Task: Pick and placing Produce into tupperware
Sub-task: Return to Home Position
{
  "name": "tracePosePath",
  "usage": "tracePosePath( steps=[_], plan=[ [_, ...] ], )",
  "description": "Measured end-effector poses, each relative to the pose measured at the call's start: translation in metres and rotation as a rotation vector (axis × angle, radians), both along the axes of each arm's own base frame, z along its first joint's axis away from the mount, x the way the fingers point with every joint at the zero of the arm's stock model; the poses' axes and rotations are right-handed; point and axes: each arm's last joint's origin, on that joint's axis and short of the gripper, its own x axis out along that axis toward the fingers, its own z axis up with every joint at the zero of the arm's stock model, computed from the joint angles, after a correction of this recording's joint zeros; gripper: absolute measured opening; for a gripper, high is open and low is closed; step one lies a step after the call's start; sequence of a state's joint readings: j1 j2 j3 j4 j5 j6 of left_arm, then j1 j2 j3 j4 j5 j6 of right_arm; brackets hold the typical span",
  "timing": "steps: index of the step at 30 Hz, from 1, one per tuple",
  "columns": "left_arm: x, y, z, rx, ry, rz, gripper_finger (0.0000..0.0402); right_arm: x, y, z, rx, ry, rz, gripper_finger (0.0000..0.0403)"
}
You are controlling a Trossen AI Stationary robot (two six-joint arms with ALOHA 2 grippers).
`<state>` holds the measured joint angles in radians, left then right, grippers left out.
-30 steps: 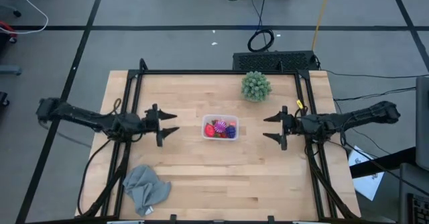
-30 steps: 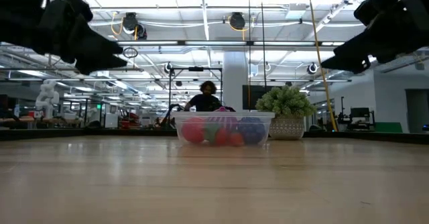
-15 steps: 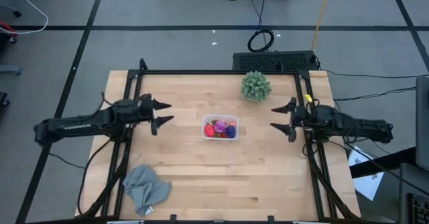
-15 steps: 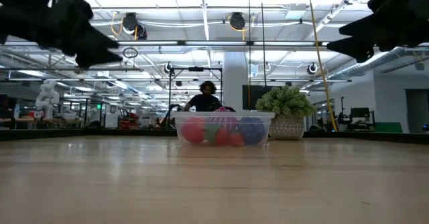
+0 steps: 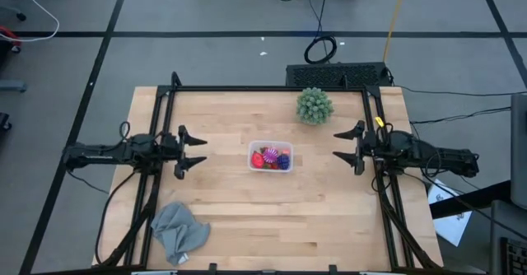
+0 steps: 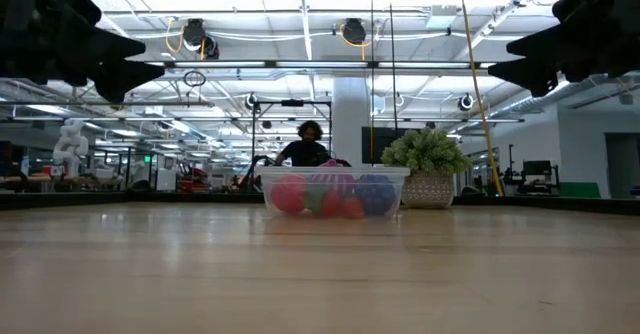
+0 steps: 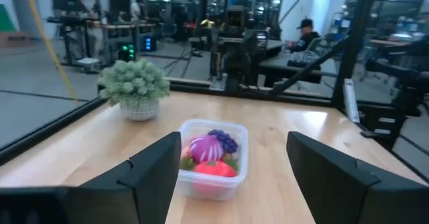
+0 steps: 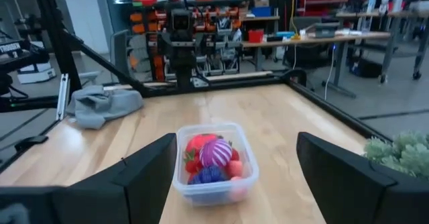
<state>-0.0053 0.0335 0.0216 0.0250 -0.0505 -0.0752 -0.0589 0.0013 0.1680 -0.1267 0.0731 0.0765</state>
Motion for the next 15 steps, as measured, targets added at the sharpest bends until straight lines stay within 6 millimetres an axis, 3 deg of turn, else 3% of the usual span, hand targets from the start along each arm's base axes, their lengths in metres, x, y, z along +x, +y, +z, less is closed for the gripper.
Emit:
tracePosePath(
  steps=[9, 13, 15],
  plan=[
    [-0.001, -0.004, -0.002, 0.001, -0.01, -0.003, 0.0278, 0.002, 0.0, -0.003, -0.049, -0.018, 0.001, 0.0299],
    [-0.001, -0.005, -0.002, -0.01, -0.012, -0.012, 0.0278, 0.006, 0.0, -0.017, -0.048, -0.003, 0.008, 0.0299],
    [-0.001, -0.006, -0.001, -0.012, -0.015, -0.021, 0.0278, 0.007, 0.0, -0.014, -0.062, -0.066, 0.032, 0.0299]
  ],
)
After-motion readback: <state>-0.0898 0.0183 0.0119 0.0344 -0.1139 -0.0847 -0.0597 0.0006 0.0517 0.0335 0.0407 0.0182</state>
